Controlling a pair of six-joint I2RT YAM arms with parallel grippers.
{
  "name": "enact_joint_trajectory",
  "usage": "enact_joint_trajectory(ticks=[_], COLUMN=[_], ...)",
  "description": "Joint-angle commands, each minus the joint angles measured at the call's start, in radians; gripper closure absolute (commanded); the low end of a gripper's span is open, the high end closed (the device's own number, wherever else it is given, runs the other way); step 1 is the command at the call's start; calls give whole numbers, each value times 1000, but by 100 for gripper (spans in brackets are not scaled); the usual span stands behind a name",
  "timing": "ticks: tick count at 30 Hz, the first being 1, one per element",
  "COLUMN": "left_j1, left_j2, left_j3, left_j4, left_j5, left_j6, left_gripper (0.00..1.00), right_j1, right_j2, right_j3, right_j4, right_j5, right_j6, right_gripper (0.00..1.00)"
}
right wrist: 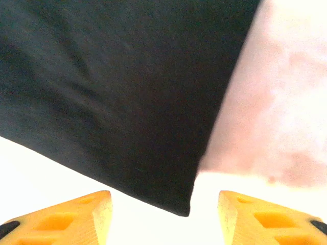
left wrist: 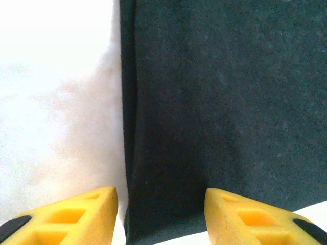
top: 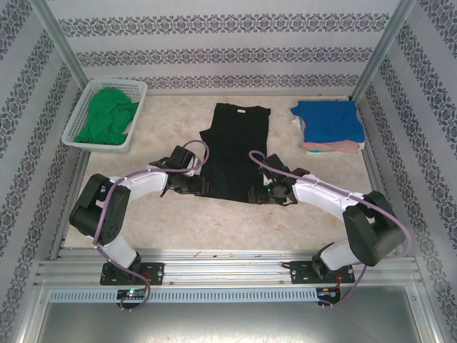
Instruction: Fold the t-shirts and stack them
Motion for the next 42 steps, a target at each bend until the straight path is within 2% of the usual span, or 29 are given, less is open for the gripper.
enact_joint_trajectory(ticks=[1, 6, 11, 14, 17, 18, 20, 22, 23, 26, 28, 31, 36, 42], left_j1=[-1, -1, -2, -2, -2, -2, -2, -2, -2, -2, -2, -3, -31, -83], left_j2=[-9, -23, -70, -100, -144, -158, -170, -165, -156, -135, -104, -34, -6, -36], left_j3=[-15, -68, -125, -138, -144, -147, -138, -129, -122, -119, -114, -66, -71, -145], left_j4=[69, 106, 166, 134, 66, 49, 2, -10, -10, 34, 69, 41, 75, 150], left_j5=[58, 98, 138, 125, 132, 133, 103, 89, 86, 78, 79, 97, 117, 129], left_j6=[-12, -33, -68, -69, -47, -38, -30, -25, -30, -42, -35, -26, -54, -137], left_gripper=[55, 70, 79, 88, 91, 87, 73, 72, 68, 47, 42, 43, 45, 68], right_j1=[14, 13, 20, 33, 58, 65, 54, 38, 28, 22, 23, 23, 22, 24], right_j2=[8, 33, 82, 87, 73, 57, 22, -14, -24, -22, -5, 36, 57, -7], right_j3=[-5, -34, -19, -23, -10, -16, -48, -87, -100, -106, -106, -98, -113, -124], right_j4=[32, 95, 126, 95, -5, -27, -14, 41, 68, 116, 144, 157, 156, 128], right_j5=[-8, 11, -3, 79, 162, 188, 157, 107, 85, 49, 28, 11, 36, 70], right_j6=[55, 85, 92, 88, 63, 57, 53, 62, 69, 88, 96, 101, 133, 146], right_gripper=[43, 50, 56, 58, 61, 61, 61, 62, 62, 63, 63, 63, 64, 78])
